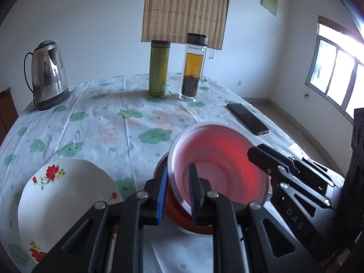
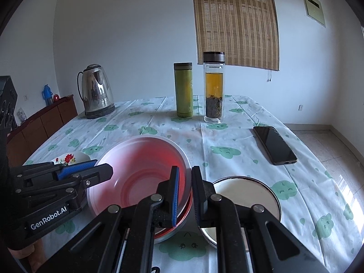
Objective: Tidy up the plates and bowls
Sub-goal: 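Press the pink bowl down inside the steel bowl with both tools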
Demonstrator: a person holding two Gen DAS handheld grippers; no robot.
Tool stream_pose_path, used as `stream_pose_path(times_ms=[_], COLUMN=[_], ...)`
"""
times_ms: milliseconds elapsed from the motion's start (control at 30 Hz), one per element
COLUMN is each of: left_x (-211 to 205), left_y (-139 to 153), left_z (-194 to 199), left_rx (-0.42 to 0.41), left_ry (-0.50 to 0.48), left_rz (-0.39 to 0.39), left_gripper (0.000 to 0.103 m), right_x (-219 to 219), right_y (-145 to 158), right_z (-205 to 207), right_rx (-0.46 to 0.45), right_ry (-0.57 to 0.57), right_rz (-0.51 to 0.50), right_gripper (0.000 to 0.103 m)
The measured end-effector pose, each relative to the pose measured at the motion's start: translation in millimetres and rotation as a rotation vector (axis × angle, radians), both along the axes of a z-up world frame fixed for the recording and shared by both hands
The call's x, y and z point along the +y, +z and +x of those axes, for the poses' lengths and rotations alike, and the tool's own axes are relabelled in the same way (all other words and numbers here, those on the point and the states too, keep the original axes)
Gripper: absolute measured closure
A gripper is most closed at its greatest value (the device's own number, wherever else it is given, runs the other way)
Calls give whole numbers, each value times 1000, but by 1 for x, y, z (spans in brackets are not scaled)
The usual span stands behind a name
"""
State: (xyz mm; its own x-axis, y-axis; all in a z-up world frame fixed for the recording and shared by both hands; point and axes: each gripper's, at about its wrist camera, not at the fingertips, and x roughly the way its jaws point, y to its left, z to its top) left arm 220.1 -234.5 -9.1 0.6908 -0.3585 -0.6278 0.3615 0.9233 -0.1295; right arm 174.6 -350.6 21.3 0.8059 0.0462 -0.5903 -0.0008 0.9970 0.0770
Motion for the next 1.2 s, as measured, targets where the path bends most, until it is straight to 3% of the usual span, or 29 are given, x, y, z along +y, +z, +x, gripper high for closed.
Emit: stream_pose_path(times_ms=[1200], left_x=[2], left_y=[-15], left_z=[7], left_rx=[37], left_ry=[12], left_rz=[26], left_gripper=[88], right_x=[7], right_y=[-18], right_z=[8], right_rx=[54], right_ry=[23], right_rz=[-18], right_gripper=[91])
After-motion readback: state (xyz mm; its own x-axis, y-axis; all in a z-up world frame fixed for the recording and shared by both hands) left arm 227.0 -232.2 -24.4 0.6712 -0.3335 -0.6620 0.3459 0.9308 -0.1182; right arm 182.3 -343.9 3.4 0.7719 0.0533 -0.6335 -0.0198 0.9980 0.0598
